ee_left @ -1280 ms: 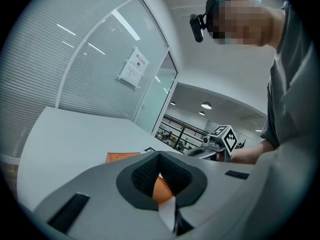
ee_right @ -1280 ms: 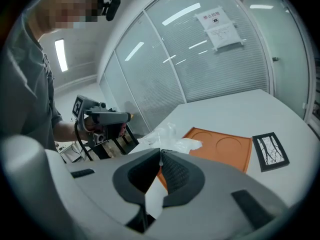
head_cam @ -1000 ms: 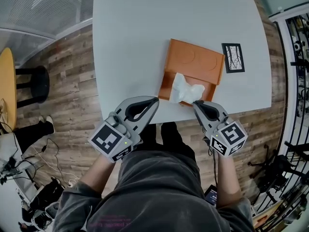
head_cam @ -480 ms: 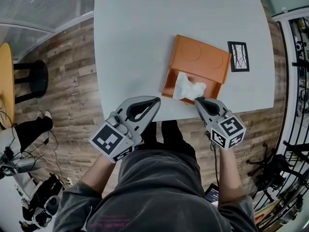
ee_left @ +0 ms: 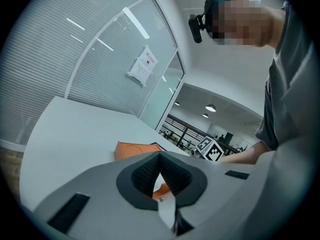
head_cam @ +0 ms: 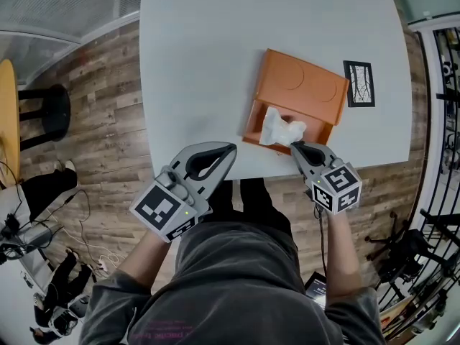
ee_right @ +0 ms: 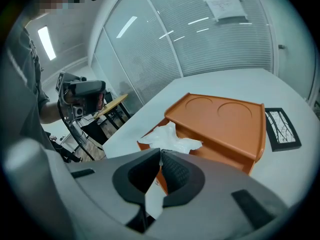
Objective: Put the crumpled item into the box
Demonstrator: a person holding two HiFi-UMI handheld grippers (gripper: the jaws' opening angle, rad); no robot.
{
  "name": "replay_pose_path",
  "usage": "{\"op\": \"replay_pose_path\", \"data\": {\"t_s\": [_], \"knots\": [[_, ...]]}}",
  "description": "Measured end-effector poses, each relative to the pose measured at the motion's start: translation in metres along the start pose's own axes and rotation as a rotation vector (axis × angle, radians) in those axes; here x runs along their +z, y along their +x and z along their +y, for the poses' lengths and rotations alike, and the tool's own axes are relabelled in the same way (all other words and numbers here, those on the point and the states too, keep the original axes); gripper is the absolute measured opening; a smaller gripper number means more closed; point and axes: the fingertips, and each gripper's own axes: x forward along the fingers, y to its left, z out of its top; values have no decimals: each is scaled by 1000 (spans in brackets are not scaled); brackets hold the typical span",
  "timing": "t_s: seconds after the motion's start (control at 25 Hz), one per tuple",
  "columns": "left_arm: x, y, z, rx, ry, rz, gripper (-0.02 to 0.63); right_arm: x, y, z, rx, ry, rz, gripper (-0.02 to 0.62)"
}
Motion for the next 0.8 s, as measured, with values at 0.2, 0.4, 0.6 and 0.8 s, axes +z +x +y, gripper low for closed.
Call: {"op": "replay_pose_path", "data": {"t_s": [0.2,0.4,0.6,0.8], "knots": [[-2,1,3,1,-3,2,12,-8,7,-4,1,8,25,11],[-3,2,6,1,-10,2,12,-13,14,-12,-6,14,50,11],[-4,2,10,5,-17,5,12,-15,18,-17,-11,17,79,11],[-3,3,14,7,-24,4,12,-16,25,-19,-7,16,111,11]]}}
